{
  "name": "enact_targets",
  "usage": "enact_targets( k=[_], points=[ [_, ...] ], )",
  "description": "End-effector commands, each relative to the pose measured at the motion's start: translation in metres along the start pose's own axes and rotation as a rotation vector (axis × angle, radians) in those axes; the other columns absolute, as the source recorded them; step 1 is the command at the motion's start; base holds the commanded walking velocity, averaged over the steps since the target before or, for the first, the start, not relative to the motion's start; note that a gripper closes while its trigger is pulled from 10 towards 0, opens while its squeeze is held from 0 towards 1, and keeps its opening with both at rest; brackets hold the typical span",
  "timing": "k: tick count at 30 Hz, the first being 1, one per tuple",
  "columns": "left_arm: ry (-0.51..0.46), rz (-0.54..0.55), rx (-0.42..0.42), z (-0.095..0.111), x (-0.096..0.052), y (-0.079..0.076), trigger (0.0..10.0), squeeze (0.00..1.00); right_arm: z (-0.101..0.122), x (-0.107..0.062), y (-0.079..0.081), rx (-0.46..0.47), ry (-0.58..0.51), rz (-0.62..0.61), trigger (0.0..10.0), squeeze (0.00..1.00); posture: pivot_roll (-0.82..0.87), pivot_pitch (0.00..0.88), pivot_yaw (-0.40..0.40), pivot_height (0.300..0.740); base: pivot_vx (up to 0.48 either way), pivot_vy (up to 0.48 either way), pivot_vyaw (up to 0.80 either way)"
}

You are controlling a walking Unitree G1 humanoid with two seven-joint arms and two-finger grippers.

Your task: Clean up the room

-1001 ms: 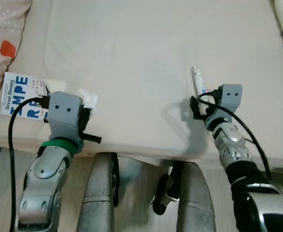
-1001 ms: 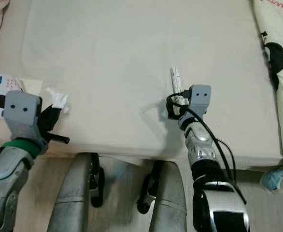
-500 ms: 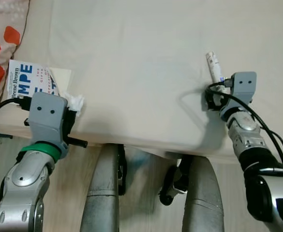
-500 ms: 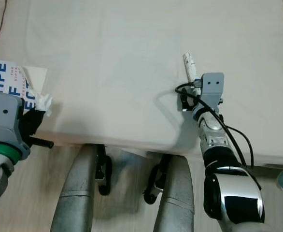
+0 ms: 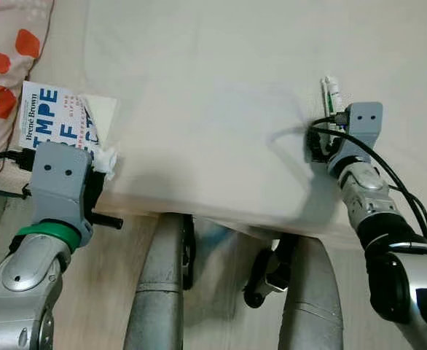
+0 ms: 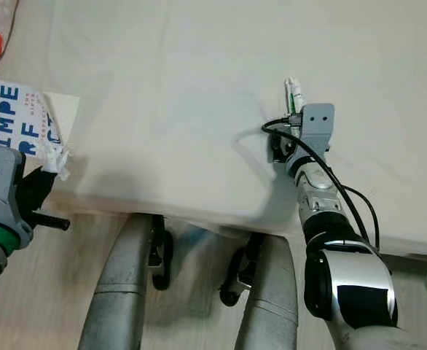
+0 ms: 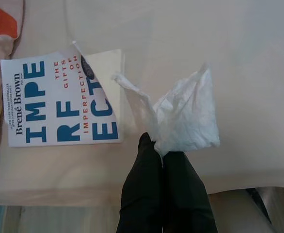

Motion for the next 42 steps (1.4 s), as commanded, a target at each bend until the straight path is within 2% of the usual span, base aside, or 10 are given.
enact_targets(
  k=[1, 11, 26, 32, 33, 34, 35, 38, 40, 42],
  points=[
    [0.032, 0.007, 0.002, -0.005, -0.003, 0.003, 10.0, 0.00, -0.031, -0.009, -0.002, 0.006, 0.115, -0.008, 0.0, 0.00, 0.48, 0.510, 0.132, 0.606, 0.000, 0.000, 0.00],
    [0.017, -0.001, -0.024, -0.004, 0.008, -0.005, 10.0, 0.00, -0.025, -0.009, -0.013, 0.005, 0.103, -0.018, 0.0, 0.00, 0.43, 0.463, 0.105, 0.606, 0.000, 0.000, 0.00],
    [-0.019, -0.033, -0.129, -0.010, 0.034, -0.041, 10.0, 0.00, -0.024, -0.013, -0.027, 0.017, 0.092, -0.018, 0.0, 0.00, 0.26, 0.318, -0.041, 0.606, 0.000, 0.000, 0.00],
    [-0.077, -0.067, -0.133, -0.006, 0.045, -0.058, 10.0, 0.00, -0.021, -0.017, -0.021, 0.042, -0.003, 0.036, 0.0, 0.00, 0.19, 0.226, -0.083, 0.606, 0.000, 0.000, 0.00],
    [-0.144, -0.122, -0.117, 0.003, 0.052, -0.069, 10.0, 0.00, -0.020, -0.028, 0.002, 0.090, -0.125, 0.112, 3.3, 0.00, 0.15, 0.160, -0.088, 0.606, 0.000, 0.000, 0.00],
    [-0.144, -0.122, -0.117, 0.003, 0.052, -0.069, 10.0, 0.00, -0.020, -0.028, 0.002, 0.090, -0.125, 0.112, 3.3, 0.00, 0.15, 0.160, -0.088, 0.606, 0.000, 0.000, 0.00],
    [-0.172, -0.156, -0.113, 0.007, 0.053, -0.073, 10.0, 0.00, -0.022, -0.038, 0.015, 0.111, -0.167, 0.142, 10.0, 0.00, 0.15, 0.143, -0.086, 0.606, 0.000, 0.000, 0.00],
    [-0.187, -0.176, -0.111, 0.009, 0.054, -0.076, 10.0, 0.00, -0.024, -0.046, 0.022, 0.126, -0.187, 0.157, 10.0, 0.00, 0.14, 0.134, -0.085, 0.606, 0.000, 0.000, 0.00],
    [-0.173, -0.218, -0.127, 0.000, 0.057, -0.082, 10.0, 0.00, -0.041, -0.074, 0.047, 0.232, -0.202, 0.185, 10.0, 0.00, 0.08, 0.048, -0.066, 0.606, 0.000, 0.000, 0.00],
    [-0.159, -0.229, -0.131, -0.006, 0.059, -0.084, 10.0, 0.00, -0.047, -0.087, 0.057, 0.271, -0.214, 0.191, 10.0, 0.00, 0.08, 0.048, -0.066, 0.606, 0.000, 0.000, 0.00]
  ],
)
Point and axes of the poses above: a point about 5 cm out from each wrist's last joint towards the gripper, its own x axis pointing out of the wrist towards the gripper, its own z axis along the axis of the wrist's last joint, y = z × x, the point moved 2 cm from there along x, pointing out of the wrist towards the gripper, and after that the axes turned 4 degrees about x, right-handed, at the moved point
